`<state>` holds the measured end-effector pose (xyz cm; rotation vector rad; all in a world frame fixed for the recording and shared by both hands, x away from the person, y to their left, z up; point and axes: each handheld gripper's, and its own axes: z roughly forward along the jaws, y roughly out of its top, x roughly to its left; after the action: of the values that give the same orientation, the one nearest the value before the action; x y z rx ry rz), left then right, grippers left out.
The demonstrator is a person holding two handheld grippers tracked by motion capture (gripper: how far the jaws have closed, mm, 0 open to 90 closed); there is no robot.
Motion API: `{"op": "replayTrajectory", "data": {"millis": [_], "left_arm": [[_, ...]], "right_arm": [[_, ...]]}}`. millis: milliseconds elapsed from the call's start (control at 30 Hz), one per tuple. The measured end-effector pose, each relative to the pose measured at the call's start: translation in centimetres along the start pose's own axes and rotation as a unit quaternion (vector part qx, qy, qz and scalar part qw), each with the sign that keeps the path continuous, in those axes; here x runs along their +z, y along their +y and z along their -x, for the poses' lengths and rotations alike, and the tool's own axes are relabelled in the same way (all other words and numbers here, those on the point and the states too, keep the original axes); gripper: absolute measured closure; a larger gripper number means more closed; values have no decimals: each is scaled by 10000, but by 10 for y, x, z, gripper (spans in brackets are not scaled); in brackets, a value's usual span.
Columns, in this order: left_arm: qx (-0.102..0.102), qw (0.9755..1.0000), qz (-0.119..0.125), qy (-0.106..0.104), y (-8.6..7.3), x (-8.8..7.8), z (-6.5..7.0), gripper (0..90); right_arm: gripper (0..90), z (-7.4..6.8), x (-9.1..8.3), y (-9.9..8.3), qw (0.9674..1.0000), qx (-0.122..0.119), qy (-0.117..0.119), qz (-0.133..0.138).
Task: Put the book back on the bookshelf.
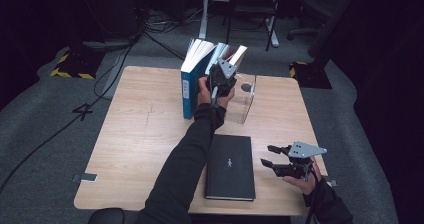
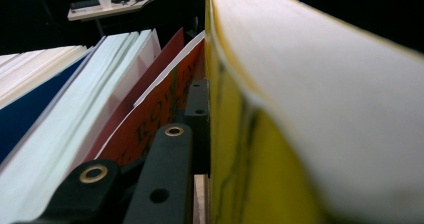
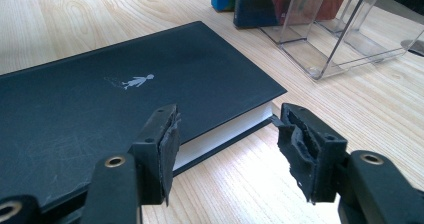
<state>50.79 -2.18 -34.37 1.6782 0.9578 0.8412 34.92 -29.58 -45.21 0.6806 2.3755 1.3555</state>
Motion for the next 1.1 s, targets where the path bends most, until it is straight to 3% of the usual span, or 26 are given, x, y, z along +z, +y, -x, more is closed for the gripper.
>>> {"op": "replayTrajectory", "data": {"millis": [100,367,700,833,967,1100], "left_arm": [[136,9999,-30,74,-1,7,5,747],[-24,9999,-94,138,-16,17,7,744],[-179,9993,-266,179,-40,17,8,743],[-226,9995,-178,137,-47,12,7,742],[-315,9994,-118,-39,-51,5,1,731],[-178,9995,-149,-205,-55,-4,4,668]], "right_arm": [[424,0,-1,0,10000,-14,-5,7],[424,2,1,-1,10000,-17,9,0],[425,2,0,-1,10000,-40,7,5],[425,2,0,-2,10000,-28,-6,-15],[425,1,1,-2,10000,-55,9,-21],[423,1,3,-2,9999,-68,24,-78]]}}
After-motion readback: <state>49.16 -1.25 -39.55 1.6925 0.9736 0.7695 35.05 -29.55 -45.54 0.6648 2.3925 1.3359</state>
